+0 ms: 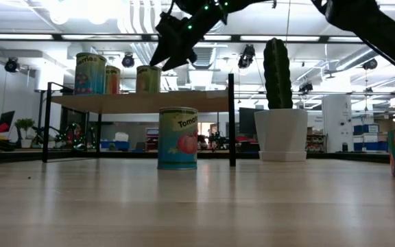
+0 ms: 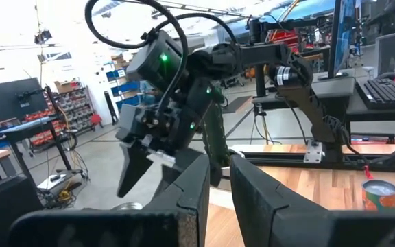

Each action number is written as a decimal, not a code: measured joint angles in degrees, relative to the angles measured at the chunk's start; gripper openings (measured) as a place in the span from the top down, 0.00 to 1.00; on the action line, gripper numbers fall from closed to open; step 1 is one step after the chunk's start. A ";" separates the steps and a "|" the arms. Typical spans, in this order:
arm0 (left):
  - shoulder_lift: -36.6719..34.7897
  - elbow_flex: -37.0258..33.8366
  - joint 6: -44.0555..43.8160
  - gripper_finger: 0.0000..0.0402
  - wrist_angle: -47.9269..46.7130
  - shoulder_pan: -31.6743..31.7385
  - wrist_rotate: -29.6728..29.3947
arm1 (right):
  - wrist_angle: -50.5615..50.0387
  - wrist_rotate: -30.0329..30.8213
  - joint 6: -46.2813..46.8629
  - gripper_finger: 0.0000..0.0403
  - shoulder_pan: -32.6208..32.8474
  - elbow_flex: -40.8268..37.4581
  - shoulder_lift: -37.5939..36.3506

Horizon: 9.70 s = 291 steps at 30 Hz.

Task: Pick and place cans onto a shelf
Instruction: Put the large canned oranges on the shelf, then adjust the canned pineapple on the shelf

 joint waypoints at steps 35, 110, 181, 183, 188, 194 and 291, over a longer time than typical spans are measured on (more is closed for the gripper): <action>0.19 0.00 0.44 0.89 -0.34 0.00 0.05 | 1.50 -0.24 -4.83 0.98 -0.02 -0.28 2.62; 0.19 0.00 1.28 0.89 -0.55 0.00 0.07 | 23.89 -2.92 -9.65 0.98 -2.67 -6.43 5.46; 0.12 0.02 1.75 0.89 -0.12 -0.01 0.05 | 35.20 -6.41 -10.87 0.98 -3.30 -8.39 7.41; 0.12 0.02 1.90 0.89 -0.14 -0.01 0.04 | 32.33 -6.41 -10.63 0.98 -3.26 -8.41 6.70; 0.34 0.02 0.24 0.90 -0.38 0.02 0.02 | 17.78 -6.40 -11.96 0.98 -2.67 -8.45 0.71; 3.43 0.88 0.48 0.99 3.49 4.03 0.00 | 6.47 -6.41 -12.77 0.98 0.20 -10.49 -6.53; 42.77 57.22 -16.11 1.00 -80.92 68.97 47.04 | 30.56 -5.91 -10.26 0.98 13.27 -64.32 -40.52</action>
